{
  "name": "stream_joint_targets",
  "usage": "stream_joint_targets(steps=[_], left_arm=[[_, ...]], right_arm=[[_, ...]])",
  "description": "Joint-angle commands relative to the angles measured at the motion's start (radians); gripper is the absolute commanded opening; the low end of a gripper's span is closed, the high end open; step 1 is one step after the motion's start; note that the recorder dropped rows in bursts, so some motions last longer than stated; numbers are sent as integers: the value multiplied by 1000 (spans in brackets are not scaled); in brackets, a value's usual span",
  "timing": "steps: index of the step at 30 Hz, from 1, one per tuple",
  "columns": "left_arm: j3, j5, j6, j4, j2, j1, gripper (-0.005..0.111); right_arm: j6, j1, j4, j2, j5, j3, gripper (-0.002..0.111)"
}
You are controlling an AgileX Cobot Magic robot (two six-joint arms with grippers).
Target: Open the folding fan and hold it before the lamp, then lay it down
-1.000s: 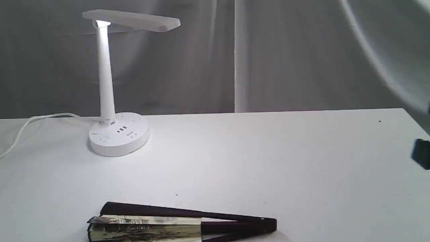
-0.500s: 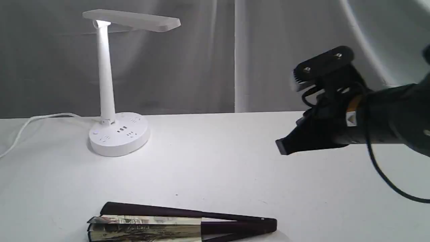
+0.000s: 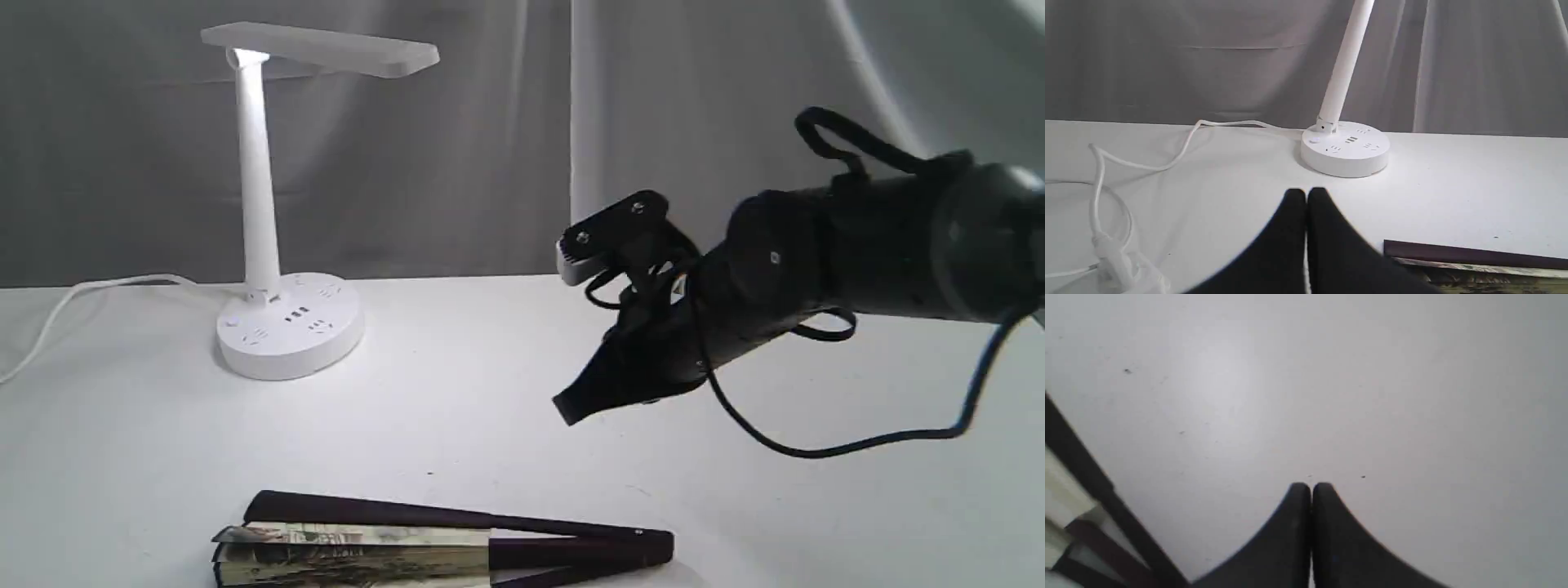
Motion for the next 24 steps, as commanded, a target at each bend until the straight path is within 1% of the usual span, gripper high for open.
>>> stream_joint_targets(steps=[1,3,6,14,21,23,24], left_arm=[[4,-4,-1,-1,-3,-4,0],[4,-4,-1,-1,-3,-4,0],[4,-4,-1,-1,-3,-4,0],[4,-4,-1,-1,-3,-4,0],[4,-4,-1,-1,-3,-4,0],[4,-4,-1,-1,-3,-4,0],[4,-4,-1,-1,-3,-4,0]], right_arm=[[-240,3,197,63,111,-75,0],[-344,3,288,105,150,-106,0],[-409,3,371,142,150,-137,0],[-429,3,494,182,205,-172,0],[-469,5,486,218,207,-172,0],[-469,5,486,229,207,-172,3],[-469,5,486,239,207,-172,8]])
